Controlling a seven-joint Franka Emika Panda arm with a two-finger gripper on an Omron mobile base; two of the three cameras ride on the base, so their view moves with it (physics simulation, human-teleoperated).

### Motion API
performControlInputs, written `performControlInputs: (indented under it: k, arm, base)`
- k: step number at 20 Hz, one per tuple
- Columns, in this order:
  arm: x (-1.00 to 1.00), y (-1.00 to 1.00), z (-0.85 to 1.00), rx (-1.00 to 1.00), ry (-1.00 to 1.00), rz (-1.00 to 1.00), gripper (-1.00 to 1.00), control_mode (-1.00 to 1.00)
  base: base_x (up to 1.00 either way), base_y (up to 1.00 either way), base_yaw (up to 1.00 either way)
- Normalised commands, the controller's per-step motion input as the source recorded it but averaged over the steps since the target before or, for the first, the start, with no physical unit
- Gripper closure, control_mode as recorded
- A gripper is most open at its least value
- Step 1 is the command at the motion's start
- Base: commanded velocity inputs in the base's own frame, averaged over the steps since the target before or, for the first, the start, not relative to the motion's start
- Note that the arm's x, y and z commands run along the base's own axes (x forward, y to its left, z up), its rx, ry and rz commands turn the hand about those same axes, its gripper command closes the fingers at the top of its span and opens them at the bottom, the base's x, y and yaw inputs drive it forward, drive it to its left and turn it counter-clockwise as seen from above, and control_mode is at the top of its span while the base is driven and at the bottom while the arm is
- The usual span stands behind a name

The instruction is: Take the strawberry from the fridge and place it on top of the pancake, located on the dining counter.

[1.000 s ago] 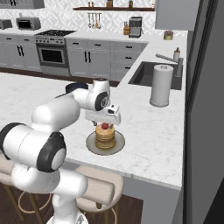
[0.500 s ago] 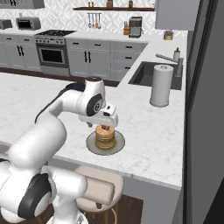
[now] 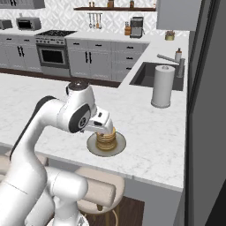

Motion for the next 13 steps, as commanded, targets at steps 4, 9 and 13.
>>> performControlInputs:
  k: [4,9,13]
  arm:
    - [-0.56,0.01,0.69,-0.03,-0.11,0.0,-1.0,-1.0]
    - [-0.26,0.02,0.66,-0.06,-0.1,0.0,-1.0,-1.0]
    - [-0.1,0.01,0.74,-0.06,-0.12,0.0,-1.0,-1.0]
  base:
    - [0.0,0.0,0.0]
    - [0.0,0.0,0.0]
    - [0.0,0.0,0.0]
